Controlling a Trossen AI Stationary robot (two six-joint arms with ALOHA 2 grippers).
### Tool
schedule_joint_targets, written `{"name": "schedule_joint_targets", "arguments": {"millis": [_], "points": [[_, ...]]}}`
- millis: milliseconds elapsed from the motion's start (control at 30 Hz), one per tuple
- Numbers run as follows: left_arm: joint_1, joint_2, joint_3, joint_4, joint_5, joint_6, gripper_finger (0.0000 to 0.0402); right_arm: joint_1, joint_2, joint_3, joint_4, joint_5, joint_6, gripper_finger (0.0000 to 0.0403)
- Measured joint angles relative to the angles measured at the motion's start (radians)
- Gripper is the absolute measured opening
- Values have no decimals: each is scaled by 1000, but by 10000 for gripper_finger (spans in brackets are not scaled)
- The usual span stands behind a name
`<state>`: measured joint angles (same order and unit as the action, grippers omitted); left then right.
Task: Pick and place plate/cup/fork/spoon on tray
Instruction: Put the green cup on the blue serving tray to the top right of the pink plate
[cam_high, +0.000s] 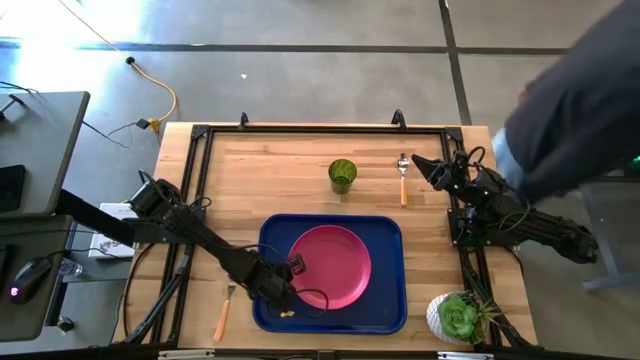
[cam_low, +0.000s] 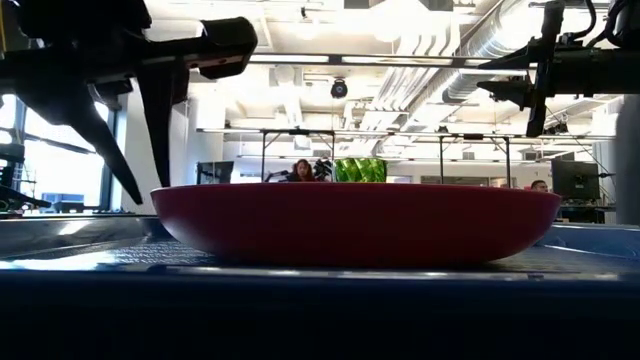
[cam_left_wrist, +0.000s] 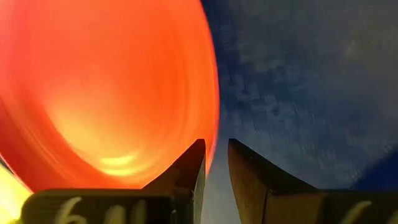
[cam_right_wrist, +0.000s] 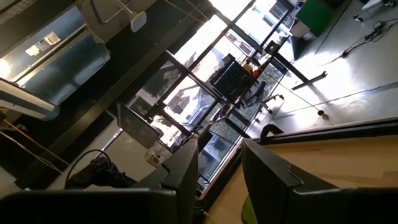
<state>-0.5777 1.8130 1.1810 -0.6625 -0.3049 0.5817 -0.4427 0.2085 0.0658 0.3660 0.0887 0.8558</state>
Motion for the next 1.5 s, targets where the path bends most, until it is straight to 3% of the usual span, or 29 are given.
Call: {"name": "schedule_joint_targets", "arguments": {"millis": [633, 967, 1233, 1500], "points": [[0, 0, 175, -410, -14, -297, 60, 0, 0, 1, 12, -91, 0, 114], [19, 0, 209, -635, -12, -552, 60, 0, 0, 93, 7, -93, -81, 114], [52, -37, 206, -715, 17, -656, 60, 0, 24, 209, -213, -93, -132, 114], [128, -193, 206, -704, -13, -676, 60, 0, 181, 366, -416, -98, -186, 114]]}}
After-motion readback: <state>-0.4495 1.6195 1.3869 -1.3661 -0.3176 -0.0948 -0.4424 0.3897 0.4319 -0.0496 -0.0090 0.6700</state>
